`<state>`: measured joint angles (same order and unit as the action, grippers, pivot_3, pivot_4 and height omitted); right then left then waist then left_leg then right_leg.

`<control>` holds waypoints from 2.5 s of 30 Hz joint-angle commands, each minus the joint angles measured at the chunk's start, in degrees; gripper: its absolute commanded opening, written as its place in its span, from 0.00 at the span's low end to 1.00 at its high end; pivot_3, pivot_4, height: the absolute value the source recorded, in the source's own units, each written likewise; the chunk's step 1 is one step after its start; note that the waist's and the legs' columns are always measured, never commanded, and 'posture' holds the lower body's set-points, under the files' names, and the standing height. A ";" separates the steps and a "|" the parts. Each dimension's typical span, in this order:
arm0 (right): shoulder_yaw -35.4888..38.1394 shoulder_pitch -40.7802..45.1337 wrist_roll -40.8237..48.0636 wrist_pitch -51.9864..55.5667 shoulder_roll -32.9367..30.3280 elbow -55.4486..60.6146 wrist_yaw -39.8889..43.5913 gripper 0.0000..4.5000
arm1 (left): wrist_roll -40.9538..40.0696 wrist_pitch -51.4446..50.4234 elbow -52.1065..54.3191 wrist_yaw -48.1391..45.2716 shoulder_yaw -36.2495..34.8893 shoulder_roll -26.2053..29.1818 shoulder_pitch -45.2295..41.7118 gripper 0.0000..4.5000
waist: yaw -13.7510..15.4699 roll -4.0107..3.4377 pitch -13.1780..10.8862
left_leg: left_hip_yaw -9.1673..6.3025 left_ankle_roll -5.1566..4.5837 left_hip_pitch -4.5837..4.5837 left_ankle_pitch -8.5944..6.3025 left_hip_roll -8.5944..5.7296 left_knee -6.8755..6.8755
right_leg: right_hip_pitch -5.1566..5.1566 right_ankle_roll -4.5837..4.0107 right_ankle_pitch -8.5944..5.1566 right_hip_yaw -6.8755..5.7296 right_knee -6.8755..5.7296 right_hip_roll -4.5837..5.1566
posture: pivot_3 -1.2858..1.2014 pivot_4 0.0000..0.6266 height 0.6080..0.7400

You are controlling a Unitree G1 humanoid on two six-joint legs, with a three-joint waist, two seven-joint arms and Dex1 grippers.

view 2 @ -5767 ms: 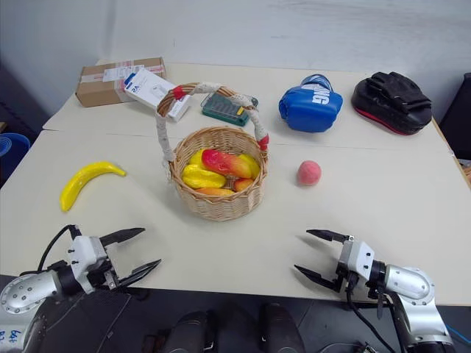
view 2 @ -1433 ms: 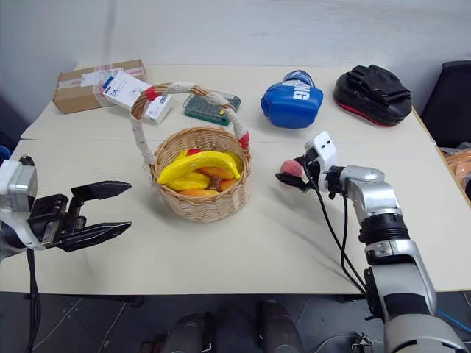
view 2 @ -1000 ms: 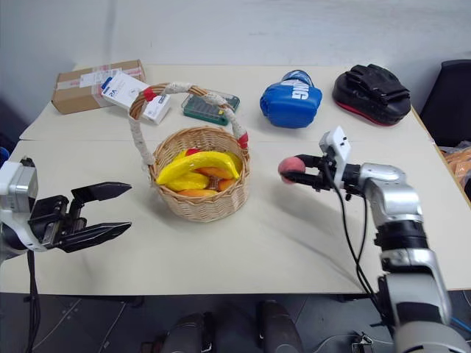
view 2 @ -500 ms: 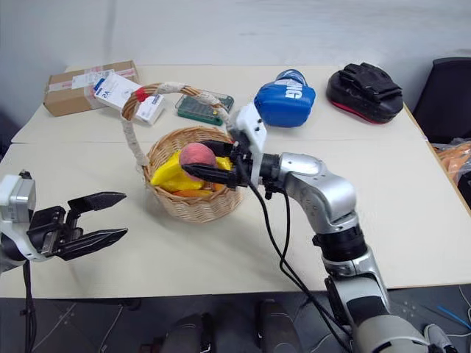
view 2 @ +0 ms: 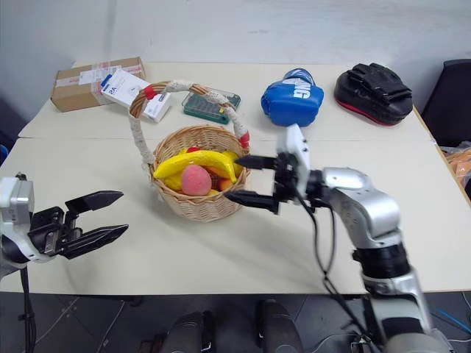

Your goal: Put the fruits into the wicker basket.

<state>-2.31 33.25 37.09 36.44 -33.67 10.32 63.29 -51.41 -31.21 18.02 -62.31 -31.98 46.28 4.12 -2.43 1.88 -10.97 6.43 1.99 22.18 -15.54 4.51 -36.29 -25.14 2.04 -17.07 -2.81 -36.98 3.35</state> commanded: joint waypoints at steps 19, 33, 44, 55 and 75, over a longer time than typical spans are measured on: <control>-3.11 30.47 -17.27 -29.16 14.90 -47.58 12.42 0.63 | -3.03 0.37 1.86 4.66 0.35 -3.35 -4.87 1.00 | -0.99 0.00 -0.01 | 0.36 0.40 -0.02 0.17 0.29 -0.13 | -0.36 -0.25 0.11 0.66 -0.38 -0.72 | 0.52 0.24 1.00; 6.98 14.80 -7.66 -15.25 5.68 -20.62 7.97 0.05 | -1.79 0.99 1.24 4.84 3.15 -4.80 -4.97 1.00 | -0.18 0.00 -0.01 | 0.32 0.37 0.00 0.14 0.25 -0.16 | -0.36 -0.25 0.11 0.65 -0.37 -0.64 | 0.52 0.24 1.00; 30.53 -6.57 -2.09 -6.12 -5.82 -1.50 -13.45 0.05 | 1.88 3.50 -5.81 1.18 10.58 -6.14 -12.73 1.00 | 0.60 0.00 -0.01 | 0.38 0.39 -0.07 0.12 0.23 -0.16 | -0.35 -0.25 0.11 0.71 -0.36 -0.78 | 0.52 0.24 1.00; 32.04 -10.62 -10.44 -13.67 -5.28 -13.26 -27.51 0.05 | 6.29 7.71 -9.07 -2.14 15.93 -8.20 -17.19 1.00 | 0.46 0.00 0.00 | 0.47 0.41 -0.10 0.16 0.20 -0.17 | -0.35 -0.19 0.13 0.79 -0.42 -0.99 | 0.52 0.24 1.00; 36.27 -42.07 -9.79 -32.84 -17.84 -5.10 5.59 0.99 | 17.72 16.96 -10.28 -7.15 14.31 -0.27 -3.48 1.00 | 0.82 0.01 0.01 | 0.47 0.32 -0.18 0.14 0.15 -0.11 | -0.20 -0.10 0.11 0.73 -0.22 -1.03 | 0.52 0.24 1.00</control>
<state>33.80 -7.99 28.09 6.57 -50.38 5.07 64.03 -35.48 -17.10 7.75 -68.13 -16.05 45.41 -0.17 -1.61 1.89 -10.96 6.90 2.30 21.98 -15.41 4.67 -36.31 -25.30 1.94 -16.96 -2.10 -37.08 2.32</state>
